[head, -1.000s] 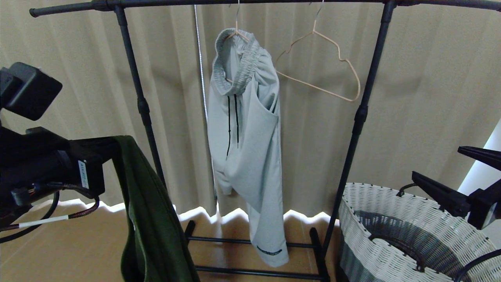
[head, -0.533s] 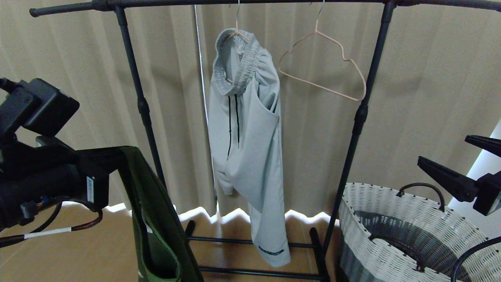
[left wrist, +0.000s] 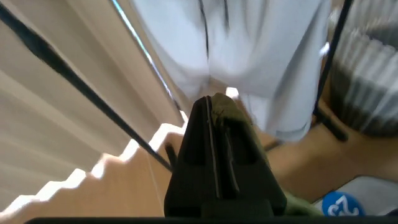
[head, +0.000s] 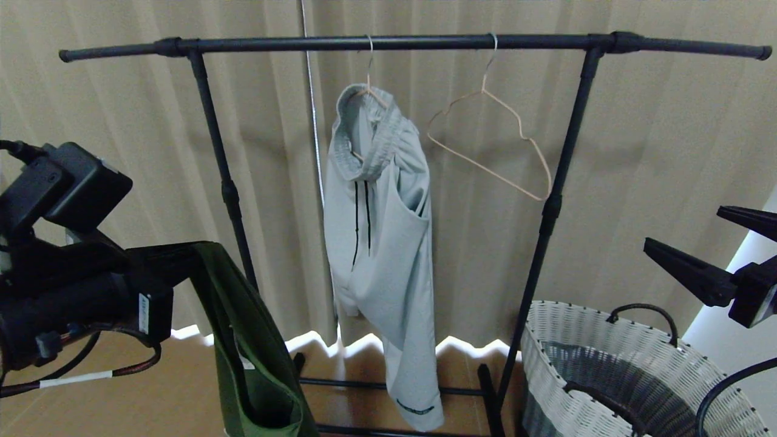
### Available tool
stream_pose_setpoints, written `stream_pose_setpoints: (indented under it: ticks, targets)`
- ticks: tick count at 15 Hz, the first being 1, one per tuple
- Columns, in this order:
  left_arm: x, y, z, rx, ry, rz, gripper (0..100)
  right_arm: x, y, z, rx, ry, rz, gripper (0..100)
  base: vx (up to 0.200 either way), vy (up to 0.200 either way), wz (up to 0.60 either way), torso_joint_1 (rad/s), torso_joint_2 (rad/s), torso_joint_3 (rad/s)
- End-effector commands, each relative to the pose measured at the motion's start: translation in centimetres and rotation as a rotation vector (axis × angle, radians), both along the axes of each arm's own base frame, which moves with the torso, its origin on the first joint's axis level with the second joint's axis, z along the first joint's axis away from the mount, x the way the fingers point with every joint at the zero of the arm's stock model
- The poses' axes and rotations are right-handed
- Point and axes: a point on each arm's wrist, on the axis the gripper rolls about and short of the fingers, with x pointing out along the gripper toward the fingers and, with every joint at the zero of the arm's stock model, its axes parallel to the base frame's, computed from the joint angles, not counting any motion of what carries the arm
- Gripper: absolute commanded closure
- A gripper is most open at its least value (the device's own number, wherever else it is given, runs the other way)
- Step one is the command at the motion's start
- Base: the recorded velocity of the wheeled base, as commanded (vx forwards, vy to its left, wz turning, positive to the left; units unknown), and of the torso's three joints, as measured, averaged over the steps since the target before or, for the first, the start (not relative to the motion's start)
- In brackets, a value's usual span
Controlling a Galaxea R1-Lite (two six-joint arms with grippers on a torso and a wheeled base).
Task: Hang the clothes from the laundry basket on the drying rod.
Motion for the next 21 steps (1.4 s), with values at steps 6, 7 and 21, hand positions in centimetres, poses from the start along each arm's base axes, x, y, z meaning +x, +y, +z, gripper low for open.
stream_pose_setpoints:
  ticks: [6, 7, 21]
  targets:
    - [-0.79, 0.36, -0.48, 0.005, 0.002, 0.001, 100, 0.09, 0.02, -0.11, -0.003, 0.008, -0.001, 0, 0.000, 0.000, 0.00, 0.212, -0.50, -0.262]
    - [-1.11, 0.54, -0.34, -0.001, -0.012, 0.004, 100, 0.08, 0.01, -0.23, -0.005, 0.017, -0.001, 0, 0.000, 0.000, 0.00, 0.276, -0.47, -0.261]
    - [-0.90, 0.54, -0.55, -0.002, -0.056, 0.007, 100, 0.03, -0.01, -0.83, -0.019, 0.071, -0.007, 0, 0.000, 0.071, 0.00, 0.183, -0.37, -0.197]
